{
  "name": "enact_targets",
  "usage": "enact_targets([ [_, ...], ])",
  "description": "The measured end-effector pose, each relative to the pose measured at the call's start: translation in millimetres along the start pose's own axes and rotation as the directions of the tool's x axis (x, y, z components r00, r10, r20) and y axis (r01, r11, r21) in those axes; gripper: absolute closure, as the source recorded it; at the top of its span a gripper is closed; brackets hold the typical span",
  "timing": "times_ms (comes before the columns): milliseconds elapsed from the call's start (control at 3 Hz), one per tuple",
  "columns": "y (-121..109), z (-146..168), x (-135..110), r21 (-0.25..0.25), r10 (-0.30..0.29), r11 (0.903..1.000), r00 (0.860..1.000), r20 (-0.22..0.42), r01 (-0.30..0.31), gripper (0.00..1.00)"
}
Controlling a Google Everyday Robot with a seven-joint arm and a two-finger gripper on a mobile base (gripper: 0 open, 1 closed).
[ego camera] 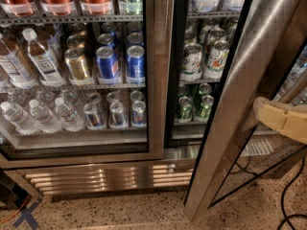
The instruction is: Open right fridge door
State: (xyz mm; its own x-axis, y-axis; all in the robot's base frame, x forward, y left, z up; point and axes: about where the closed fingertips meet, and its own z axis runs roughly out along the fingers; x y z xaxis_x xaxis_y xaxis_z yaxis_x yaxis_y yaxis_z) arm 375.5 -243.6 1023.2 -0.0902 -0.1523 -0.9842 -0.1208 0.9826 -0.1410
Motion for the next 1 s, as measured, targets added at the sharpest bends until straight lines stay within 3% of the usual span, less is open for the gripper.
enact_targets([
  [667, -11, -25, -4, 0.053, -0.002, 0.9986, 1.0, 0.008, 0.002, 0.0],
  [1000, -11, -25, -4, 0.053, -0.002, 0.9986, 1.0, 0.008, 0.002, 0.0],
])
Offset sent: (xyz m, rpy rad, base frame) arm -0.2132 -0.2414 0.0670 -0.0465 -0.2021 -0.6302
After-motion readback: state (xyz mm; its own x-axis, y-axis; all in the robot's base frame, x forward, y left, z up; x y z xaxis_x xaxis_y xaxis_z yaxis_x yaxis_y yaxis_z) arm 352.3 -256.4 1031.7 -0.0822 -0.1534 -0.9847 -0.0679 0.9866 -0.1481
